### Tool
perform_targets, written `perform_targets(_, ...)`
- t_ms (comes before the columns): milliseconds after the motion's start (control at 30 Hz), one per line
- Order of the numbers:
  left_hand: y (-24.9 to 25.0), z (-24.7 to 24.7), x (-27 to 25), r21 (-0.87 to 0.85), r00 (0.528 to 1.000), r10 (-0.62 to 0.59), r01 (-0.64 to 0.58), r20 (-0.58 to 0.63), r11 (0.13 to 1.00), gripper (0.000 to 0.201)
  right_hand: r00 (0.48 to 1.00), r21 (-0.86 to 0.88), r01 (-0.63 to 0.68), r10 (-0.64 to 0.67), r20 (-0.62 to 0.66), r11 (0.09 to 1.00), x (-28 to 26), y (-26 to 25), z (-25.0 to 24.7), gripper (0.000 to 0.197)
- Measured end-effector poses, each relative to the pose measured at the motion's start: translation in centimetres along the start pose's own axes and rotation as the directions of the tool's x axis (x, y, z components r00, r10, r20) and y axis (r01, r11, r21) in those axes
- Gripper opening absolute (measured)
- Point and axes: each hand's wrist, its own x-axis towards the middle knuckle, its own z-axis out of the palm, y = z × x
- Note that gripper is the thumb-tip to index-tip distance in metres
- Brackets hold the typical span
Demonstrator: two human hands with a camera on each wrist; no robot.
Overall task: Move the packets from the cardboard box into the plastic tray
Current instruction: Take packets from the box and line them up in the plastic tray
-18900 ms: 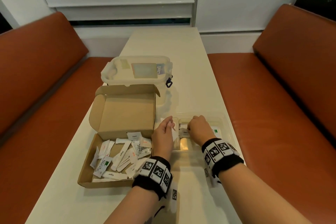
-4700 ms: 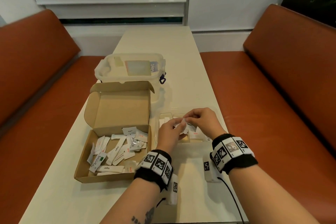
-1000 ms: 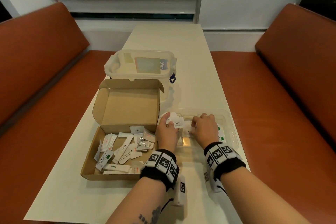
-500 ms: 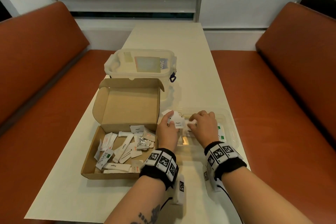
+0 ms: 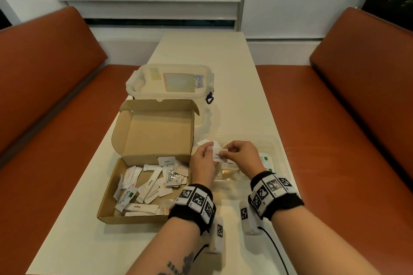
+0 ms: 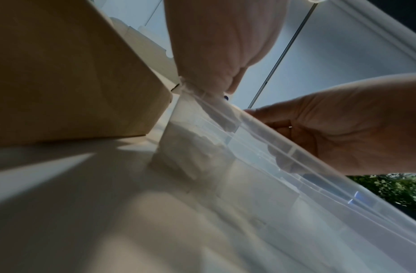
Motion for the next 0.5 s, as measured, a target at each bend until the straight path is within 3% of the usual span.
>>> perform_targets(267,-0.6,0.2,0.4,-0.084,0.998,-0.005,-0.001,-0.067,0.997,0.024,1.0,0.037,0.0,-0.001,0.03,0.999,-0.4,0.0,-0.8,0.009)
perform_targets(400,-0.7,0.3,0.3,-0.057,0.998,-0.006,0.002,-0.069,0.998,0.023,0.994,0.018,-0.005,0.007,-0.113,1.0,-0.1,0.7,-2.5,0.005)
perform_targets(500,-0.8,0.3,0.2,-0.043,0.997,0.021,-0.025,-0.08,0.999,0.026,0.985,-0.114,-0.057,0.037,-0.166,0.992,0.0,1.6,-3.2,0.004)
